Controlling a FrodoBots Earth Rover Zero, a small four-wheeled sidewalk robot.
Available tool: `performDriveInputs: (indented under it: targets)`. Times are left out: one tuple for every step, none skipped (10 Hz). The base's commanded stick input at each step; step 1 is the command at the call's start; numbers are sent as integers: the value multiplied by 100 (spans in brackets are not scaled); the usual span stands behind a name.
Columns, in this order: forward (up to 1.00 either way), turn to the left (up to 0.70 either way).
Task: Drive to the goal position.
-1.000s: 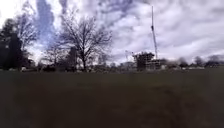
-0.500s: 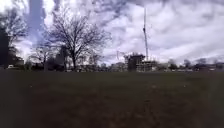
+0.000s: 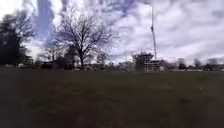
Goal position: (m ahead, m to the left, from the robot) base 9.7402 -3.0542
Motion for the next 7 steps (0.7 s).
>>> performDriveInputs:
  targets:
    - [70, 27]
    - [70, 27]
    - [70, 27]
    - [70, 15]
    - [70, 2]
    - [70, 0]
    - [70, 0]
